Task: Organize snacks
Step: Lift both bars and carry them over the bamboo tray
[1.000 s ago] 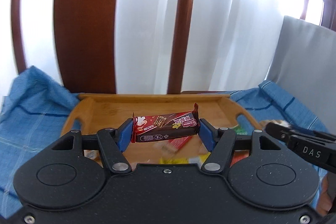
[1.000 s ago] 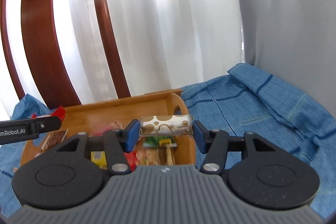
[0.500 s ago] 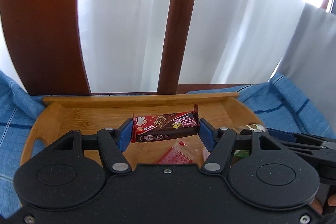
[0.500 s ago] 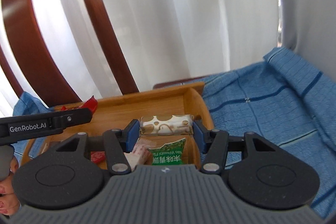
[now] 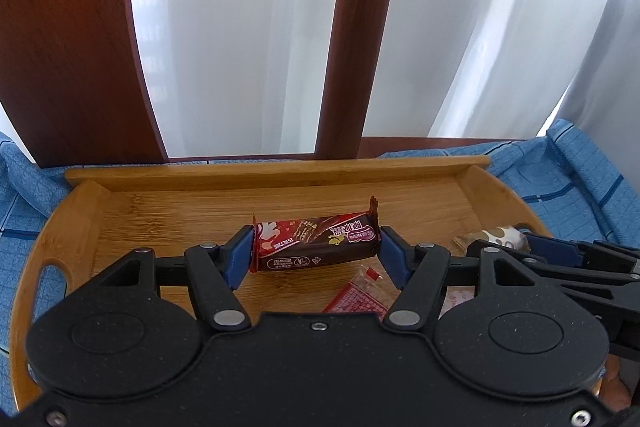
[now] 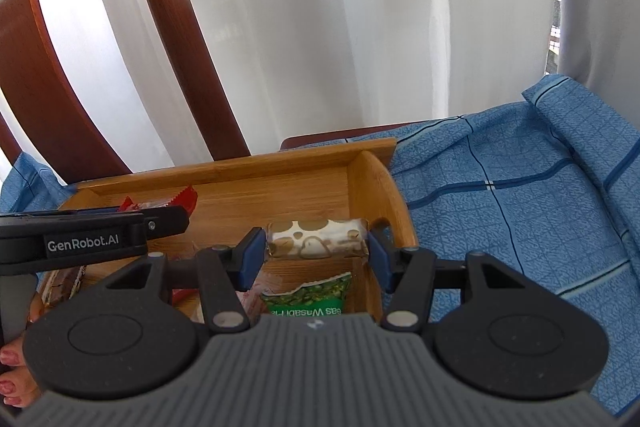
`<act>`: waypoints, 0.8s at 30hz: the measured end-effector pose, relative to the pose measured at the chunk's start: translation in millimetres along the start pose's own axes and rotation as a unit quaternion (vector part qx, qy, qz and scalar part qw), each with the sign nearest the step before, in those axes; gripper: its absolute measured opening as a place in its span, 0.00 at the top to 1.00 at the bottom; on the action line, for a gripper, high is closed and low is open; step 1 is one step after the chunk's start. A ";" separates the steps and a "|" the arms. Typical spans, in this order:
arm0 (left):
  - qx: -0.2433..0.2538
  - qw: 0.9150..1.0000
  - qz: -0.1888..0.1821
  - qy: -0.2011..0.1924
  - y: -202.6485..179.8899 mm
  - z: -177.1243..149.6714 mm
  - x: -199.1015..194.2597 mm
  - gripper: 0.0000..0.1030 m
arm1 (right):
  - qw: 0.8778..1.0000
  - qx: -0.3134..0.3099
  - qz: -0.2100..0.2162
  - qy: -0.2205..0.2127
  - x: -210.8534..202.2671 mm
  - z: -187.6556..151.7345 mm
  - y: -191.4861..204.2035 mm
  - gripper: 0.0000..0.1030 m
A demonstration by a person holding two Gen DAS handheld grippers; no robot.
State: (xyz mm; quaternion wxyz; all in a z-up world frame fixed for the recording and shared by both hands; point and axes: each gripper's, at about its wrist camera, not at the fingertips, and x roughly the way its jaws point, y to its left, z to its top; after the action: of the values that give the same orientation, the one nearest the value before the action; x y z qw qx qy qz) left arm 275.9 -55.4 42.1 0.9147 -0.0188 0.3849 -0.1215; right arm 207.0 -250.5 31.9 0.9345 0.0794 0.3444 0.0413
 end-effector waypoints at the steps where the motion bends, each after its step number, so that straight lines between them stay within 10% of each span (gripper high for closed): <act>1: 0.001 1.000 0.001 0.000 -0.3 -0.1 2.1 0.38 | 1.000 -0.001 0.000 0.001 0.8 -0.1 0.5 0.42; 24: 0.011 1.000 0.006 0.005 -0.9 -5.6 15.9 0.37 | 0.995 -0.100 -0.031 -0.003 13.5 1.0 22.8 0.39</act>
State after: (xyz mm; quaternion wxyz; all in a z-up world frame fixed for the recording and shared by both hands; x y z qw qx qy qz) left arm 282.4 -59.7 27.2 0.9136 -0.0056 0.3882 -0.1208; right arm 217.4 -226.4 28.0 0.9395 -0.0246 0.3385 0.0464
